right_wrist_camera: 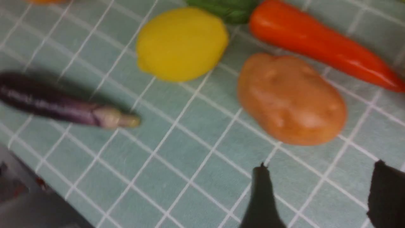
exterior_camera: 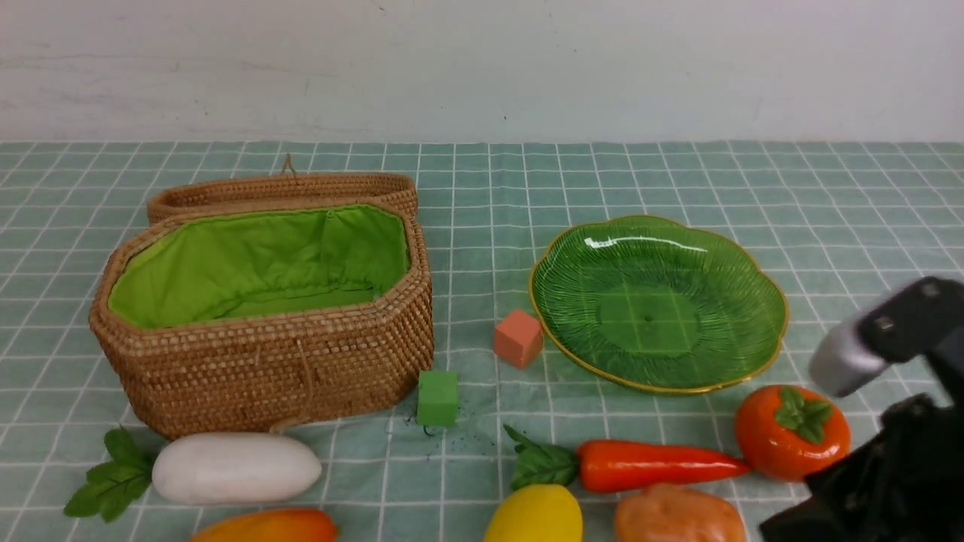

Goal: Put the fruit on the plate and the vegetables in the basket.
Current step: Use the right arm to grab a potato and put it into the left basket

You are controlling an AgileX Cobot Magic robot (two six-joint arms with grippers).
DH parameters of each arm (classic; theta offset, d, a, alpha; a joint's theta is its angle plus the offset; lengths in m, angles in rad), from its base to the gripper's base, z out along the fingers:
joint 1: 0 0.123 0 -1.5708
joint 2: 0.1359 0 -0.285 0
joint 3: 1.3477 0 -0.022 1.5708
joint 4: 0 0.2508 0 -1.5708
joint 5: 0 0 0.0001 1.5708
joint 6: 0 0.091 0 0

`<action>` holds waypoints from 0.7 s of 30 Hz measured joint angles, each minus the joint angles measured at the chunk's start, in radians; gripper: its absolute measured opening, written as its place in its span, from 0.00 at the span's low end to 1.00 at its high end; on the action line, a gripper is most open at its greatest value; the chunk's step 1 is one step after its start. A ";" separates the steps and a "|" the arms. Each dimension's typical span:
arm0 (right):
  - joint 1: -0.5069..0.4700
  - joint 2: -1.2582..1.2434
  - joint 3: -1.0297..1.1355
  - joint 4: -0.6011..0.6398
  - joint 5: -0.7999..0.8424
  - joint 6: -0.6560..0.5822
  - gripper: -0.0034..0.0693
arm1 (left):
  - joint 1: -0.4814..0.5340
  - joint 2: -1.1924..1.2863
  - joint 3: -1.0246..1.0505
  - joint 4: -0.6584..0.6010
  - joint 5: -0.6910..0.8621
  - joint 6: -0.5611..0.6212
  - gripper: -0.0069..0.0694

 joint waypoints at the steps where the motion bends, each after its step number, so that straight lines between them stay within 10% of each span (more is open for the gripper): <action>1: 0.055 0.040 -0.019 -0.043 -0.004 -0.021 0.82 | 0.000 0.000 0.000 0.000 0.000 0.000 0.40; 7: 0.195 0.221 -0.052 -0.325 -0.170 -0.090 0.98 | 0.000 0.000 0.000 0.000 0.000 0.000 0.40; 21: 0.205 0.511 -0.059 -0.414 -0.262 -0.093 0.94 | 0.000 0.000 0.000 0.000 0.000 0.000 0.40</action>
